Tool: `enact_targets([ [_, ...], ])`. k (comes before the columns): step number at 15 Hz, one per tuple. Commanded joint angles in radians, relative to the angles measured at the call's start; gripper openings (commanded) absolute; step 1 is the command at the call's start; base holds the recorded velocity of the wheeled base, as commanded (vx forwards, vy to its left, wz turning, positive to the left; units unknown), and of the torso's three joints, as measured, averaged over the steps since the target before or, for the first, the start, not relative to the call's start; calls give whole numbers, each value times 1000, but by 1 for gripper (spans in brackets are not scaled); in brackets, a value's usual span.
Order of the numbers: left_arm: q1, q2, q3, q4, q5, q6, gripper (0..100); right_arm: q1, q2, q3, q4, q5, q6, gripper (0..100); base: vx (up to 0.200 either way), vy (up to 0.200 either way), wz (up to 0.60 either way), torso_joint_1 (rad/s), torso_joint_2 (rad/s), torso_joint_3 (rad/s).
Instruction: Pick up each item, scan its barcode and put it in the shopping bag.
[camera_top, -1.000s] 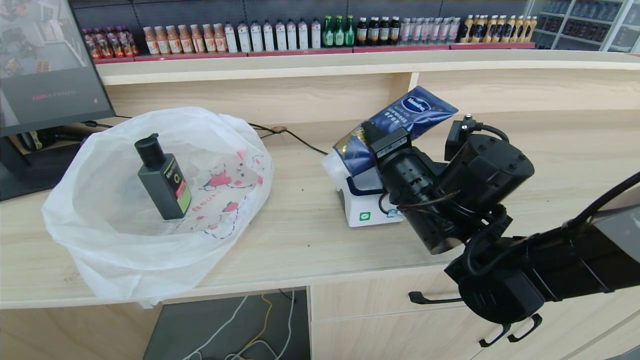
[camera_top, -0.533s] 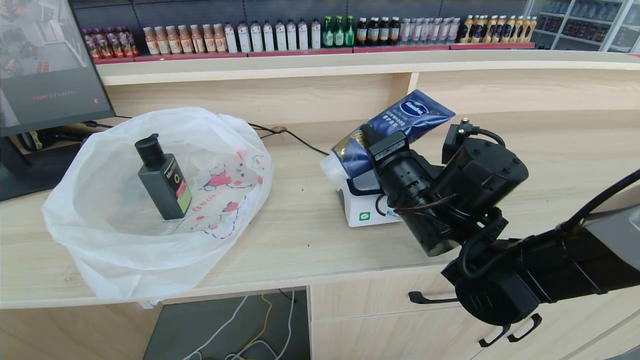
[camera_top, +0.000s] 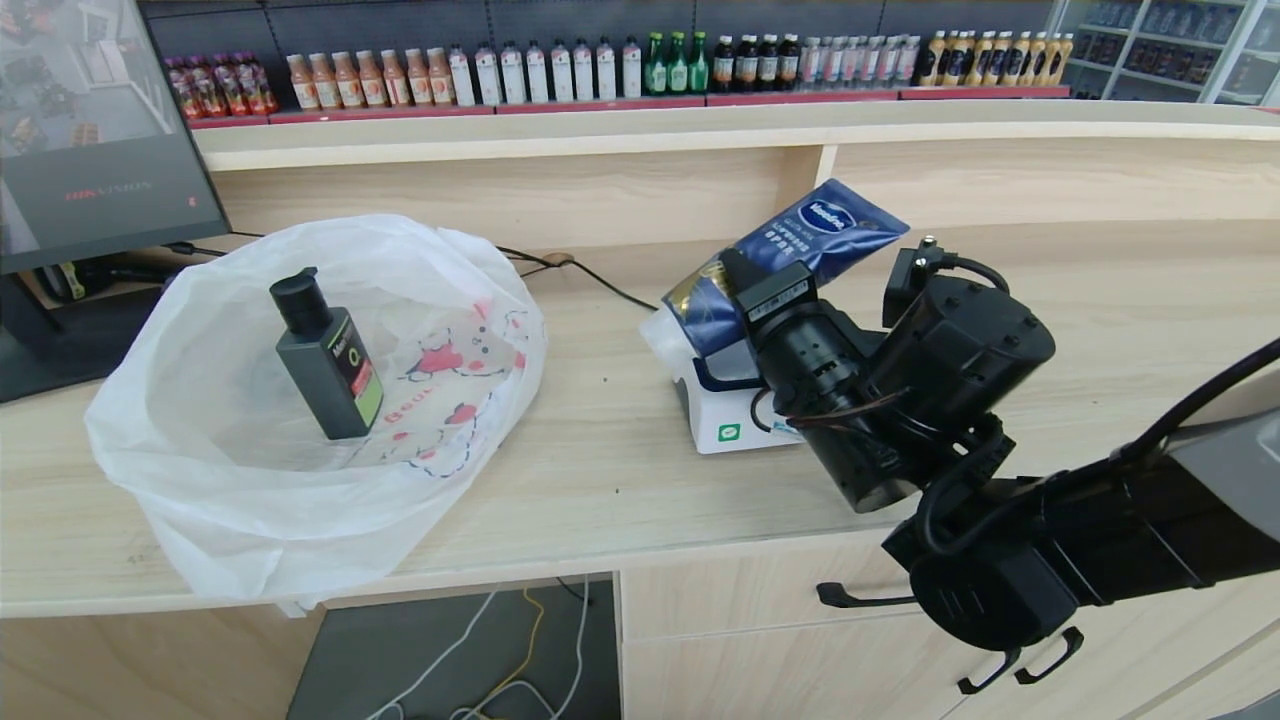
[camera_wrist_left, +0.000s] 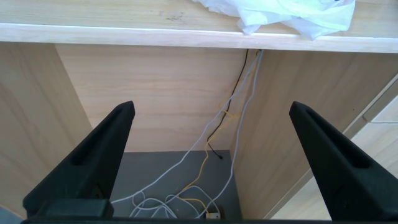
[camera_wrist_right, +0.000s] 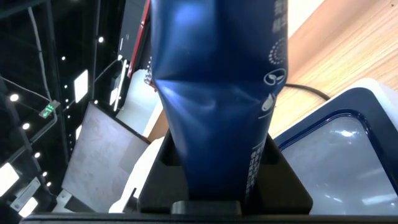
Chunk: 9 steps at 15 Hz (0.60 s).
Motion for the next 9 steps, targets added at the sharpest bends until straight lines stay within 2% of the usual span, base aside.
enact_targets([
  [1,0,0,0,0,2,0,100,1,-10,0,-1,0,-2,0,0,0,0,0,0,0],
  [5,0,0,0,0,0,0,100,1,-45,1,7,0,-16,0,0,0,0,0,0,0],
  [9,0,0,0,0,0,0,100,4,-80,12,1,3,-97,0,0,0,0,0,0,0],
])
